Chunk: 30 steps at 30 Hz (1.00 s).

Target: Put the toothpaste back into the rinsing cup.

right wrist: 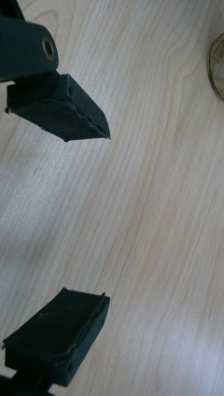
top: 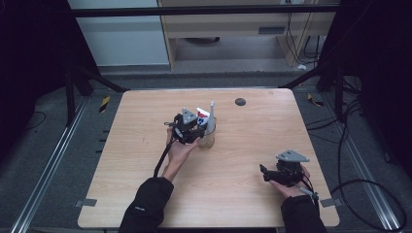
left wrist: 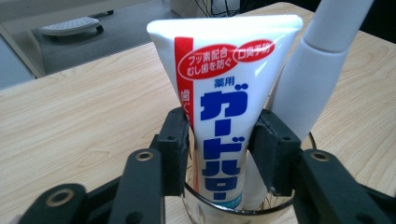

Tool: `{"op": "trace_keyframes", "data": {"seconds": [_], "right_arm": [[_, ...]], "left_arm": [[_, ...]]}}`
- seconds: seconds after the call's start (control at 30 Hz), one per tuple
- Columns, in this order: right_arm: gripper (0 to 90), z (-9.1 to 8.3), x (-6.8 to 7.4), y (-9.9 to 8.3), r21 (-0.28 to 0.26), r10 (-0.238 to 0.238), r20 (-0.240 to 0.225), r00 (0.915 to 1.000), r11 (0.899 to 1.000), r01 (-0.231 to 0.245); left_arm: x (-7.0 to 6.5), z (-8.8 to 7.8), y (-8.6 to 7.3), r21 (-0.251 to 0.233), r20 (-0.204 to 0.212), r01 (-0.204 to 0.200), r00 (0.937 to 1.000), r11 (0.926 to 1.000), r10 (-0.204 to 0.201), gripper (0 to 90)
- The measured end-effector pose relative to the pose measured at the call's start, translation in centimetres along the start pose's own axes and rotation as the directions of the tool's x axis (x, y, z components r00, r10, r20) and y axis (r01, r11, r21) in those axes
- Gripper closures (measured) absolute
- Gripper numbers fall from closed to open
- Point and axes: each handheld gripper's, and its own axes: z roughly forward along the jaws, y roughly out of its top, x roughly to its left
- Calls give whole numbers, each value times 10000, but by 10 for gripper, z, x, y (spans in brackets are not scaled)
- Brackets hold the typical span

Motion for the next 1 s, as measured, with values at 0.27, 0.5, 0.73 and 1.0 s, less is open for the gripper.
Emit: {"op": "trace_keyframes", "data": {"seconds": [0.27,0.5,0.73,1.0], "right_arm": [[162,-1,0,0,-6,31,-2,10000,10000,-31],[152,-3,0,0,23,64,31,10000,10000,-65],[143,-5,-2,0,-20,182,65,9998,9998,-182],[128,-7,0,-1,48,386,106,9992,9992,-386]], "left_arm": [[5,-25,1,-34,32,-217,9998,9998,217,448],[9,-54,-13,353,-72,-243,9997,9991,246,390],[26,-85,-48,1176,-347,-4,9994,9931,45,364],[46,-119,-91,1721,-929,680,9943,9827,-526,344]]}}
